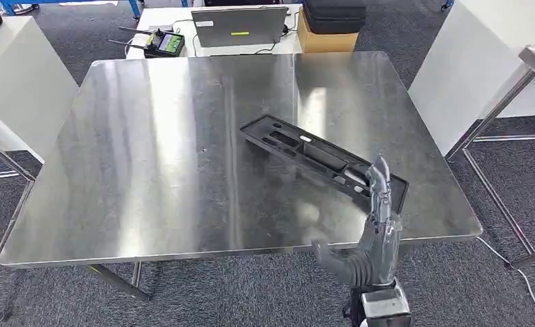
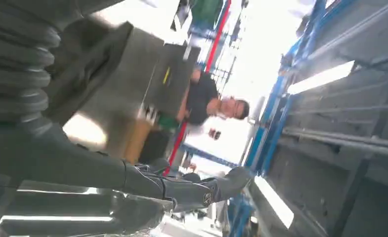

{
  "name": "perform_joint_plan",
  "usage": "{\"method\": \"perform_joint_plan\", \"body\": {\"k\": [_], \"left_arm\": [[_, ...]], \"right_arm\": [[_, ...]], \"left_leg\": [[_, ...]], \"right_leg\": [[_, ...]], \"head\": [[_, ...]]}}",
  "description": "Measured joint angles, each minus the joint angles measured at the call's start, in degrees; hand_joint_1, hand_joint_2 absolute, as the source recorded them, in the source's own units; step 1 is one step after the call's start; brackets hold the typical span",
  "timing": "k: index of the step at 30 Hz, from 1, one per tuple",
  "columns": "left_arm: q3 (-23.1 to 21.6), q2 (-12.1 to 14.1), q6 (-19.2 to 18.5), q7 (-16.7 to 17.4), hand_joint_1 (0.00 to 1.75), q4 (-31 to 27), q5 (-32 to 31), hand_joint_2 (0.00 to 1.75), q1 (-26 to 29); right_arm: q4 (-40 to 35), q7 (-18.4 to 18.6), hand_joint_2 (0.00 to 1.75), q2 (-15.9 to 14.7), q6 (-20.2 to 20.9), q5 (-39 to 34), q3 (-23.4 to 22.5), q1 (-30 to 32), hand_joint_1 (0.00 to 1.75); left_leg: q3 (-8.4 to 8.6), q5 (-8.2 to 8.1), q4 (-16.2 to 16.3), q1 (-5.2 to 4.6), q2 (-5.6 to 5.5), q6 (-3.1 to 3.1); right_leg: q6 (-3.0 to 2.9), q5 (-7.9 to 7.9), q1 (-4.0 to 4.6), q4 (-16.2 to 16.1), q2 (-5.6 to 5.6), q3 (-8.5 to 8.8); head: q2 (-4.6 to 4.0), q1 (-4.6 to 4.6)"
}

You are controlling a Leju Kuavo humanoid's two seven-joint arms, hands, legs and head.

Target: Take the parts from the cabinet and place them on the table.

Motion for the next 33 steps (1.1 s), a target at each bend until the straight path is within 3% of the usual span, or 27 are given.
{"method": "perform_joint_plan", "body": {"k": [2, 5, 9, 12, 14, 15, 16, 17, 18, 20, 21, 22, 23, 25, 26, 27, 28, 29, 30, 31, 32, 33], "left_arm": [[0.4, -0.1, 0.1, 0.3, 0.00, 0.0, 0.5, 0.00, 0.0], [1.5, -0.2, 1.2, 1.4, 0.00, 0.0, 2.3, 0.00, -0.1], [4.2, -1.2, 5.0, 2.6, 0.00, 0.0, 5.5, 0.00, -0.1], [6.3, -2.4, 7.4, 2.9, 0.00, 0.0, 7.7, 0.00, -0.1], [7.4, -3.1, 8.1, 2.9, 0.00, 0.0, 8.3, 0.00, -0.2], [7.8, -3.3, 8.6, 2.9, 0.00, 0.0, 8.8, 0.00, -0.2], [8.2, -3.7, 9.1, 2.9, 0.00, 0.0, 9.3, 0.00, -0.2], [8.5, -4.3, 9.8, 2.9, 0.00, 0.0, 9.6, 0.00, -0.3], [8.9, -4.5, 10.3, 3.0, 0.00, 0.0, 9.6, 0.00, -0.3], [9.5, -5.2, 11.1, 3.1, 0.00, 0.0, 10.1, 0.00, -0.4], [9.7, -5.5, 11.5, 3.1, 0.00, 0.0, 10.3, 0.00, -0.4], [9.8, -5.8, 11.7, 3.1, 0.00, 0.0, 10.7, 0.00, -0.3], [9.9, -6.1, 12.0, 3.1, 0.00, 0.0, 10.8, 0.00, -0.3], [10.3, -6.9, 12.5, 3.3, 0.00, 0.0, 11.2, 0.00, -0.3], [10.6, -7.1, 12.8, 3.3, 0.00, 0.0, 11.2, 0.00, -0.4], [10.7, -7.1, 13.0, 3.3, 0.00, 0.0, 11.3, 0.00, -0.4], [10.8, -7.3, 13.2, 3.3, 0.00, 0.0, 11.3, 0.00, -0.4], [10.9, -7.5, 13.3, 3.3, 0.00, 0.0, 11.4, 0.00, -0.4], [11.0, -7.6, 13.3, 3.3, 0.00, 0.0, 11.4, 0.00, -0.4], [11.0, -7.6, 13.3, 3.4, 0.00, 0.0, 11.4, 0.00, -0.4], [11.1, -7.6, 13.2, 3.4, 0.00, 0.0, 11.4, 0.00, -0.4], [11.1, -7.6, 13.3, 3.5, 0.00, 0.0, 11.6, 0.00, -0.4]], "right_arm": [[-0.7, -0.6, 0.00, 0.3, 2.4, -2.8, 0.3, 0.9, 0.00], [-0.9, -2.6, 0.00, 0.3, 10.0, -10.9, 1.2, 2.2, 0.00], [0.4, -4.9, 0.00, 0.2, 14.9, -14.7, 2.0, 3.7, 0.00], [2.8, -4.7, 0.00, 0.2, 17.6, -18.4, 1.8, 3.4, 0.00], [4.9, -4.4, 0.00, 0.2, 18.6, -19.6, 1.3, 3.0, 0.00], [5.4, -4.3, 0.00, 0.3, 19.2, -20.2, 1.1, 2.8, 0.00], [5.9, -4.2, 0.00, 0.4, 19.9, -20.8, 0.8, 2.5, 0.00], [6.8, -4.0, 0.00, 0.4, 20.7, -21.2, 0.5, 2.1, 0.00], [7.7, -3.9, 0.00, 0.5, 21.2, -21.3, 0.2, 1.7, 0.00], [9.9, -3.7, 0.00, 0.6, 22.0, -21.3, -0.5, 1.0, 0.00], [10.8, -3.6, 0.00, 0.7, 22.3, -21.1, -0.7, 0.8, 0.00], [11.7, -3.5, 0.00, 0.7, 22.4, -21.0, -0.8, 0.5, 0.00], [12.5, -3.4, 0.00, 0.8, 22.5, -20.9, -0.8, 0.2, 0.00], [13.8, -3.4, 0.00, 0.9, 22.8, -20.4, -0.9, -0.9, 0.00], [14.3, -3.4, 0.00, 0.9, 22.9, -20.1, -0.9, -1.5, 0.00], [15.1, -3.4, 0.00, 0.9, 22.9, -19.9, -0.9, -1.9, 0.00], [15.6, -3.5, 0.00, 1.0, 22.9, -19.6, -1.0, -2.1, 0.00], [16.0, -3.5, 0.00, 1.0, 22.9, -19.5, -1.0, -2.3, 0.00], [16.4, -3.5, 0.00, 1.2, 22.9, -19.2, -1.1, -2.4, 0.00], [16.7, -3.5, 0.00, 1.3, 22.7, -19.0, -1.2, -2.4, 0.00], [16.9, -3.5, 0.00, 1.5, 22.3, -18.8, -1.2, -2.5, 0.00], [17.0, -3.5, 0.00, 1.7, 22.0, -18.5, -1.4, -2.5, 0.00]], "left_leg": [[0.00, -0.04, 0.0, -0.02, 0.00, -0.01], [0.03, -0.10, 0.0, -0.05, 0.00, -0.01], [0.03, -0.20, 0.1, -0.27, -0.01, 0.17], [0.05, -0.28, 0.1, -0.56, 0.00, 0.51], [0.06, -0.30, 0.1, -0.81, -0.01, 0.94], [0.18, 0.22, 0.0, -0.89, -0.01, 1.32], [0.47, 0.81, -1.0, -0.44, 0.09, 1.72], [1.33, 1.30, -1.5, -0.14, 0.41, 1.74], [1.24, 1.43, -1.6, 0.01, 0.45, 2.09], [0.96, 1.48, -1.6, 0.00, 0.58, 2.09], [0.74, 1.53, -1.5, -0.03, 0.62, 2.03], [0.65, 1.64, -1.5, 0.00, 0.63, 1.86], [0.55, 1.73, -1.5, 0.09, 0.63, 1.71], [0.41, 1.86, -1.2, 0.37, 0.61, 1.33], [0.27, 1.81, -0.8, 0.37, 0.63, 0.94], [-0.05, 1.96, -0.8, 0.22, 0.50, 0.43], [-0.02, 2.02, -0.6, 0.16, 0.43, 0.15], [-0.28, 2.14, -0.2, 0.09, 0.27, -0.05], [-0.40, 2.34, -0.3, 0.24, 0.24, -0.36], [-0.68, 2.43, -0.1, 0.56, 0.14, -0.64], [-1.20, 1.14, 0.7, 0.83, 0.01, -0.97], [-2.08, -1.64, 3.1, 0.89, 0.09, -1.19]], "right_leg": [[0.02, 0.02, -0.03, 0.0, 0.01, 0.03], [0.02, 0.02, -0.07, 0.0, 0.01, 0.11], [0.06, 0.03, -0.29, 0.0, 0.02, 0.12], [0.17, 0.04, -0.58, -0.1, 0.02, 0.13], [0.55, 0.07, -0.83, -0.2, 0.00, 0.19], [1.02, 0.42, -0.88, -0.3, 0.01, 0.32], [1.16, 0.32, -0.30, -0.3, 0.08, 0.32], [1.03, -0.86, -0.61, 0.7, -0.17, -0.39], [0.53, -2.77, -0.49, 3.2, -0.17, -1.16], [0.04, -7.05, -0.78, 12.2, -0.19, -4.73], [0.22, -8.24, -0.86, 15.8, -0.19, -6.03], [0.64, -8.20, -0.95, 16.6, -0.20, -6.00], [1.22, -7.27, -1.08, 14.8, -0.24, -4.66], [2.73, -3.45, -1.71, 4.2, -0.49, 1.59], [2.93, -3.32, -2.10, -0.9, -0.72, 4.11], [2.39, -2.71, -1.22, 0.2, -0.19, 4.62], [2.11, -2.41, -0.96, 0.1, -0.10, 4.01], [1.67, -2.64, -1.08, -0.1, -0.07, 3.78], [1.60, -2.61, -1.09, 0.0, -0.07, 3.49], [1.00, -2.24, -1.69, -0.2, -0.11, 2.97], [0.51, -1.93, -1.73, -0.2, -0.22, 3.19], [-0.34, -1.62, -1.61, -0.2, -0.30, 2.63]], "head": [[0.00, 0.00], [0.00, 0.00], [0.00, 0.00], [0.00, 0.00], [0.00, 0.00], [-0.02, -0.04], [-0.02, 0.04], [0.00, -0.07], [-0.02, 0.29], [-0.02, 0.52], [0.00, 0.55], [0.00, 0.57], [-0.02, 0.59], [0.00, 0.57], [0.00, 0.61], [-0.02, 0.57], [0.00, 0.54], [-0.02, 0.50], [0.00, 0.26], [0.00, 0.39], [-0.02, 0.39], [0.00, 0.24]]}}
